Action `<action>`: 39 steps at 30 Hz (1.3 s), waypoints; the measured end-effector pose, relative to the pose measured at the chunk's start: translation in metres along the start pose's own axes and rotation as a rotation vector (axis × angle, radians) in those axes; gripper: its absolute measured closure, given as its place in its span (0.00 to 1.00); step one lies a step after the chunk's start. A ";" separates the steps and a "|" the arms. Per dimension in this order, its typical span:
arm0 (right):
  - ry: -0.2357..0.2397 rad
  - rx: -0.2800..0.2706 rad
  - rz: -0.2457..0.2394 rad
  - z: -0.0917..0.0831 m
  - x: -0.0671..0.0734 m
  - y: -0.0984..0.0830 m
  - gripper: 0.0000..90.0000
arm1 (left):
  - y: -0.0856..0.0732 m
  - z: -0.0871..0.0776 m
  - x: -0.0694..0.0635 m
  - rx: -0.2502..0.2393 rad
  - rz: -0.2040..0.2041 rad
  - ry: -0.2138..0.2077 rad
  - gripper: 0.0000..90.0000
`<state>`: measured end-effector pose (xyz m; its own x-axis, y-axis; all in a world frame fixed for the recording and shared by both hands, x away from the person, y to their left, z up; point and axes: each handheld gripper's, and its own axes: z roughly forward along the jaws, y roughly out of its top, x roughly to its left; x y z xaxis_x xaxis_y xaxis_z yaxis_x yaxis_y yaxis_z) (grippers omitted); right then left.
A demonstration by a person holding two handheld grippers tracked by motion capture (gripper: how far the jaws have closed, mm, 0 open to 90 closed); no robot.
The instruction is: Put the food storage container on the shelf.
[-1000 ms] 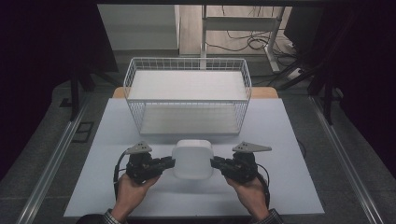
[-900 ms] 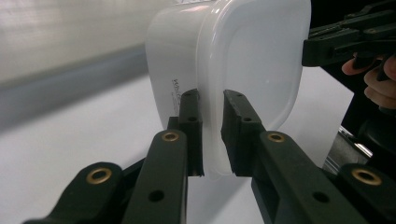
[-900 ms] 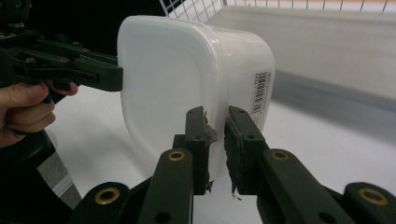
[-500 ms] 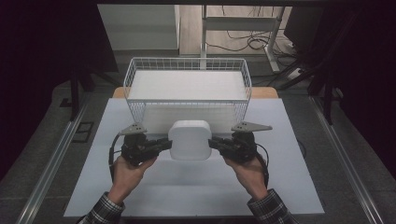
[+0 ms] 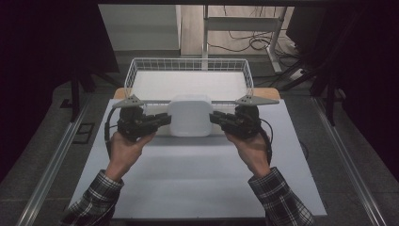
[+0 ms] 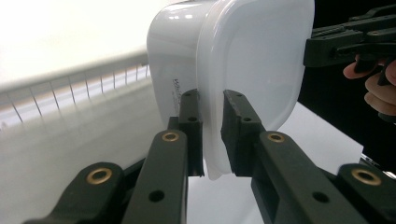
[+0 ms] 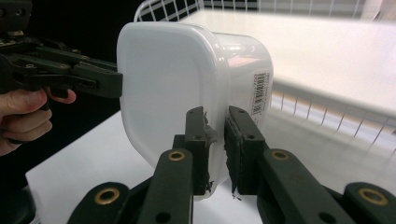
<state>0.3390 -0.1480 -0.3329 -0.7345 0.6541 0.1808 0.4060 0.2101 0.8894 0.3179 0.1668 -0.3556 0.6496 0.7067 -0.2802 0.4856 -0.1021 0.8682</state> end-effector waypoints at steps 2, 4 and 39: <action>-0.008 -0.012 -0.010 0.000 -0.002 0.009 0.88 | 0.014 0.000 0.002 -0.004 0.013 0.003 0.88; -0.010 -0.015 -0.013 -0.001 -0.002 0.013 0.88 | 0.021 0.000 0.004 -0.006 0.016 0.002 0.88; -0.055 0.015 0.105 0.046 -0.051 0.078 0.81 | 0.085 0.031 0.047 0.026 -0.056 0.024 0.80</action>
<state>0.4337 -0.1316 -0.2920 -0.6564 0.7122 0.2489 0.4876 0.1489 0.8603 0.4079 0.1694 -0.3072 0.6071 0.7284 -0.3175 0.5356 -0.0799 0.8407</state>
